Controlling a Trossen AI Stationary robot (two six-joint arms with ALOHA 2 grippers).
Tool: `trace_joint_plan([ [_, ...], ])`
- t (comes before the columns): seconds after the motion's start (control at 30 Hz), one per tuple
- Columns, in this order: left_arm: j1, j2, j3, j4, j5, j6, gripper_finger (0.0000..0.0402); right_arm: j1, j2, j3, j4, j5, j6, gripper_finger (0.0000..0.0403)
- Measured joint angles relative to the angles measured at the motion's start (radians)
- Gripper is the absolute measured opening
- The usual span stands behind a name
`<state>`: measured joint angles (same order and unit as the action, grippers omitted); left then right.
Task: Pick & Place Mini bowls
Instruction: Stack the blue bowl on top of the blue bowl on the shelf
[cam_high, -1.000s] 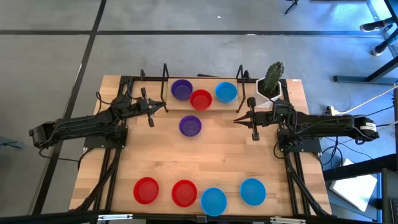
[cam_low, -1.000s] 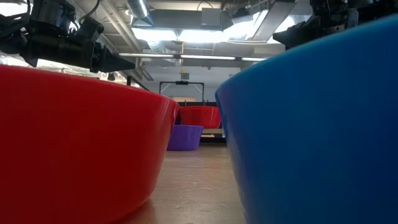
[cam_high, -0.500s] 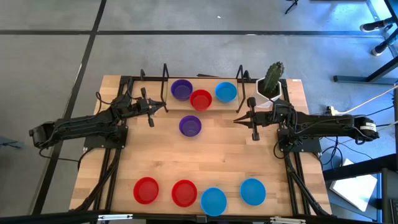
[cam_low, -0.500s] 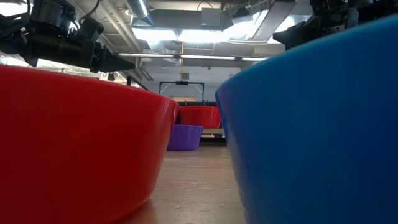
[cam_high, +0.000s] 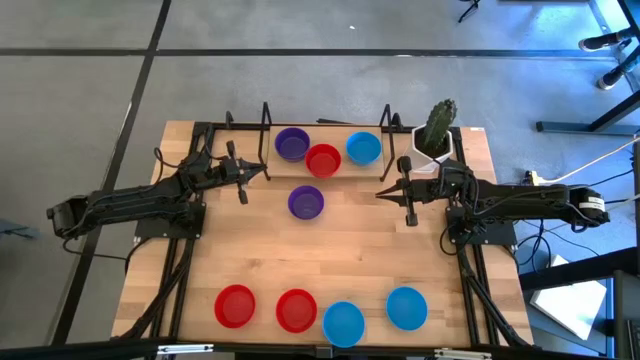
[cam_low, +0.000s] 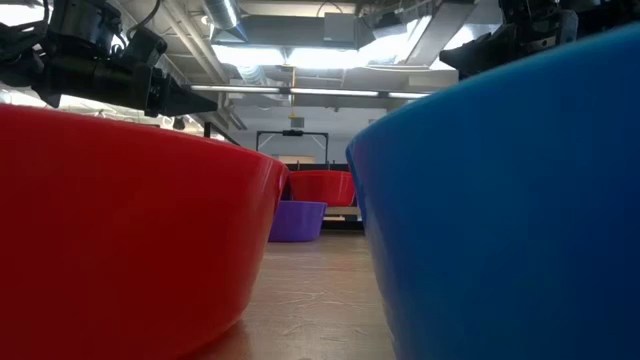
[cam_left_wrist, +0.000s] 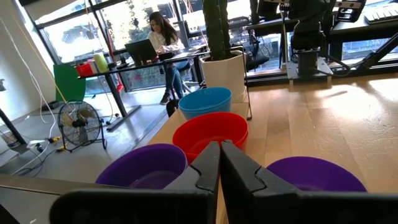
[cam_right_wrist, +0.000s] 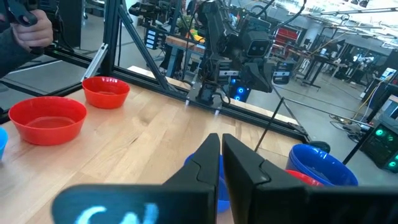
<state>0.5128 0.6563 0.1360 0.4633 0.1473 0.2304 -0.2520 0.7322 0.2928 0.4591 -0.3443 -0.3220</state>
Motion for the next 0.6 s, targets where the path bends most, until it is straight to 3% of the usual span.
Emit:
trace_joint_plan([
  [0.47, 0.000, 0.000, 0.000, 0.000, 0.000, 0.000, 0.0007, 0.000, 0.000, 0.000, 0.000, 0.000, -0.001, 0.0021],
  [0.6, 0.000, 0.000, 0.000, 0.000, 0.000, 0.000, 0.0007, 0.018, 0.001, 0.025, -0.008, -0.060, 0.082, 0.0021],
])
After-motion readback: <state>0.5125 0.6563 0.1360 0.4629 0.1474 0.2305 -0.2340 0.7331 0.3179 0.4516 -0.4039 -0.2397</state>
